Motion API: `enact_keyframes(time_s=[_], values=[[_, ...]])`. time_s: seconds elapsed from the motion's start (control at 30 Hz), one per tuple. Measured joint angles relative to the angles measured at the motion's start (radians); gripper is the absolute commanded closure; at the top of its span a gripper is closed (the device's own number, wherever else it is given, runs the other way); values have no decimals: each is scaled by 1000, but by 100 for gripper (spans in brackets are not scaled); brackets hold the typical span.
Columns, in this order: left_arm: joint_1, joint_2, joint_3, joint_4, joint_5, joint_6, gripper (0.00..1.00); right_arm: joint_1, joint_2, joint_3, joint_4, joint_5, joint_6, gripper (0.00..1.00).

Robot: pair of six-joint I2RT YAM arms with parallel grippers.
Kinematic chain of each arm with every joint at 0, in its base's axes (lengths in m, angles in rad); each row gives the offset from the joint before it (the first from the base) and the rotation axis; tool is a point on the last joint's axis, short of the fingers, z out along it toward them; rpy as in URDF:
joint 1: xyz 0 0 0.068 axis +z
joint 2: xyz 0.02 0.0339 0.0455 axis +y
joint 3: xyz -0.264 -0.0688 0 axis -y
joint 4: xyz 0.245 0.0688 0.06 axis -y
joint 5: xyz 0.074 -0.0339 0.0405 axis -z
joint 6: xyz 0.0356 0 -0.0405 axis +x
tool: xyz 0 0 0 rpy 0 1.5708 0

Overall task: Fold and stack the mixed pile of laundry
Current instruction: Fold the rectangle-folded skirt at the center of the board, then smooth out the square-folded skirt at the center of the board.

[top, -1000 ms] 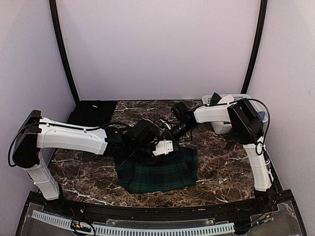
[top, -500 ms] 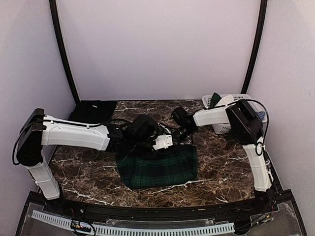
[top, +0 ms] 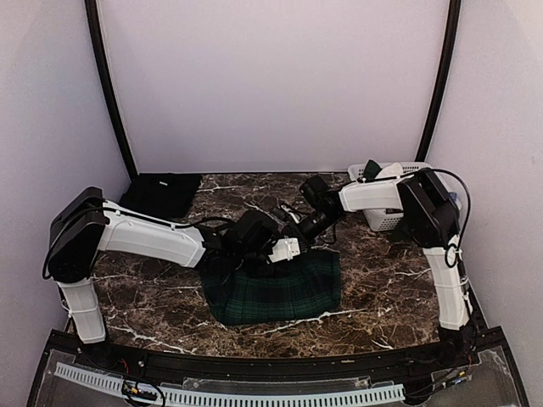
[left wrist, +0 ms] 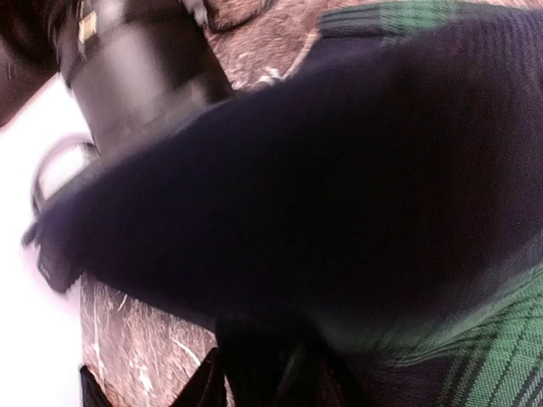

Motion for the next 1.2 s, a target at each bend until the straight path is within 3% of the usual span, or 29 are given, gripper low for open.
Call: enact_keyframes(time_s=[0.17,0.43,0.57,0.7,0.73,0.8,0.97,1.2], values=[[34,-40,0,-7,-2,-42,50,-84,-100,45,-8,91,50,32],[91,-223,29,-105,-7,-223,41,-186,-402,68,-18,193,65,30],[91,-326,33,-185,90,-437,38,-157,-603,-93,13,146,94,25],[91,-434,-49,-161,309,-705,20,-63,-765,-305,74,68,172,16],[91,-456,-84,-143,366,-771,8,-38,-779,-336,90,53,195,13],[91,-487,-159,-91,464,-883,2,25,-797,-409,138,21,242,11],[89,-492,-307,35,646,-1123,1,130,-780,-543,280,-34,376,10],[104,-396,-356,224,722,-1306,1,151,-602,-573,478,-87,457,13]])
